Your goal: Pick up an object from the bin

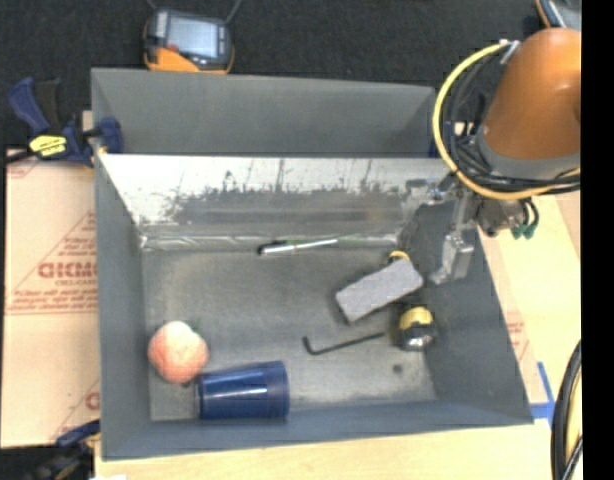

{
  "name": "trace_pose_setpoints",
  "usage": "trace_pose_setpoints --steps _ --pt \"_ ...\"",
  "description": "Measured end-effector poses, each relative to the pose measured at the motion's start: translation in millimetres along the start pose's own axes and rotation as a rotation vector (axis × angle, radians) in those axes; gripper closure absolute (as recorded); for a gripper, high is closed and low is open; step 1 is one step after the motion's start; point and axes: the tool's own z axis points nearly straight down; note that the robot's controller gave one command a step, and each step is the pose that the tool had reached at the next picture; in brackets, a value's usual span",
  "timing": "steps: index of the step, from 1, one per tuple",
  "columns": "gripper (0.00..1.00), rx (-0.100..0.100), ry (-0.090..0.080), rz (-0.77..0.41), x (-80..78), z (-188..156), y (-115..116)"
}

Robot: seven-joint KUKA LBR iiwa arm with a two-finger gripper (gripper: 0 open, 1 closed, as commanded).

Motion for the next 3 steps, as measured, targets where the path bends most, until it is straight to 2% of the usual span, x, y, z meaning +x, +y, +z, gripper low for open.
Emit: trace_pose_setpoints --steps 1,2,3 --pt "0.00 0.004 -0.016 -0.028 -4.5 31 15" --pt "0.00 0.007 -0.018 -0.129 6.4 89 7" --pt "0.00 0.008 -0.019 -0.251 15.5 136 23"
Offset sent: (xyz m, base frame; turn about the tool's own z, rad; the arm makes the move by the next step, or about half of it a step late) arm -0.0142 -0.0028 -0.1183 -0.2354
